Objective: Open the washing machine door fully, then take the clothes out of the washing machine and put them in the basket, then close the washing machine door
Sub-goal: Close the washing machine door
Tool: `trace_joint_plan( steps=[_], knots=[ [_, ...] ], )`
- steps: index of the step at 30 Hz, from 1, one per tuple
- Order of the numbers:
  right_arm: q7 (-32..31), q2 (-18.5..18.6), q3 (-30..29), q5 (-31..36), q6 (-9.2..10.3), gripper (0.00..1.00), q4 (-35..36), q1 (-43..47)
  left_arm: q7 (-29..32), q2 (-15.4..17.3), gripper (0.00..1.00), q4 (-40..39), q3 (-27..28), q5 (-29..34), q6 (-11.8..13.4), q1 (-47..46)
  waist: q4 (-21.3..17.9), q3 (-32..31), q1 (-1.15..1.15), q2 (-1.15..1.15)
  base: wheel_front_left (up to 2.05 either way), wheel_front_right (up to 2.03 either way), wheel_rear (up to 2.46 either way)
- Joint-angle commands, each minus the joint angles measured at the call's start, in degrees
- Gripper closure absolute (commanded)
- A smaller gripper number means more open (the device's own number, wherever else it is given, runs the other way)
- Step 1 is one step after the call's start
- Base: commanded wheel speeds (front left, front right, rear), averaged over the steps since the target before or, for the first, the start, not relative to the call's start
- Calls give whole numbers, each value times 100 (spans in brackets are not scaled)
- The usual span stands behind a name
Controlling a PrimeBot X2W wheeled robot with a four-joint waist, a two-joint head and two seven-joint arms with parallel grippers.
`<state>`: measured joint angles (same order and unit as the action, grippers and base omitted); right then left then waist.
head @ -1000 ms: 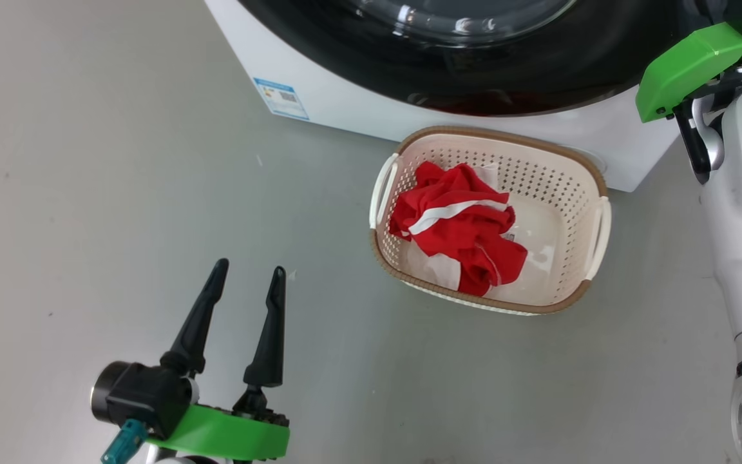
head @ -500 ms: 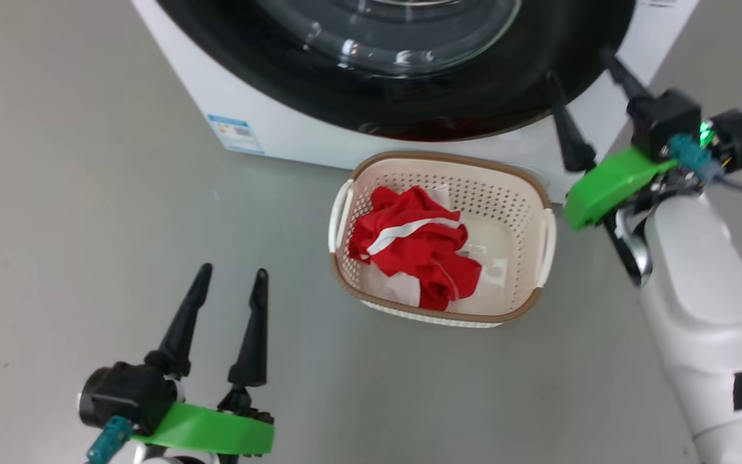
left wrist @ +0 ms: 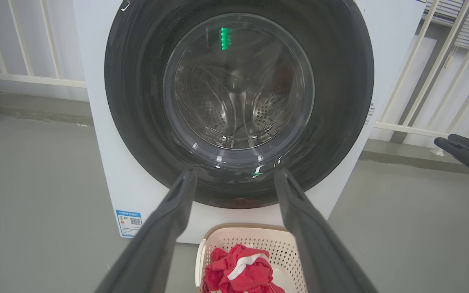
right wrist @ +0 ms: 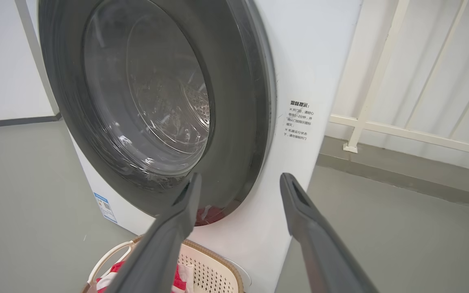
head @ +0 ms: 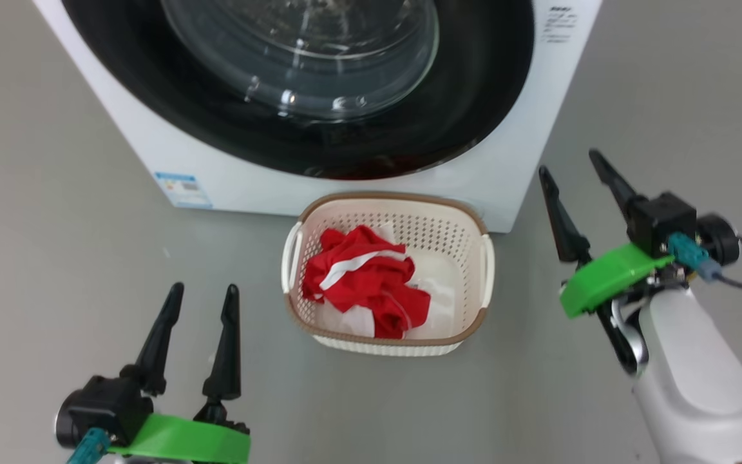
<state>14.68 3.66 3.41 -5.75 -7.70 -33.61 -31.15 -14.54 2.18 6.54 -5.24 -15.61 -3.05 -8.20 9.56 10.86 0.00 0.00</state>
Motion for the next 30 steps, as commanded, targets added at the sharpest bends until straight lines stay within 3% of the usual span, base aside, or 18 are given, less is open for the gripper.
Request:
trace_joint_plan(
  steps=[1,17,30],
  knots=[
    [31,-78,85,-143,21,0,266,231,-46,70,0,-125,250,89,-6,59,-271,-284,0,0,0,0,0],
    [31,-78,-482,-302,21,0,1712,1591,-46,70,0,-169,603,184,-28,449,-702,-760,0,0,0,0,0],
    [31,-78,-128,-421,21,0,2355,2494,-46,70,0,-351,894,335,-9,826,-1077,-1143,0,0,0,0,0]
  ],
)
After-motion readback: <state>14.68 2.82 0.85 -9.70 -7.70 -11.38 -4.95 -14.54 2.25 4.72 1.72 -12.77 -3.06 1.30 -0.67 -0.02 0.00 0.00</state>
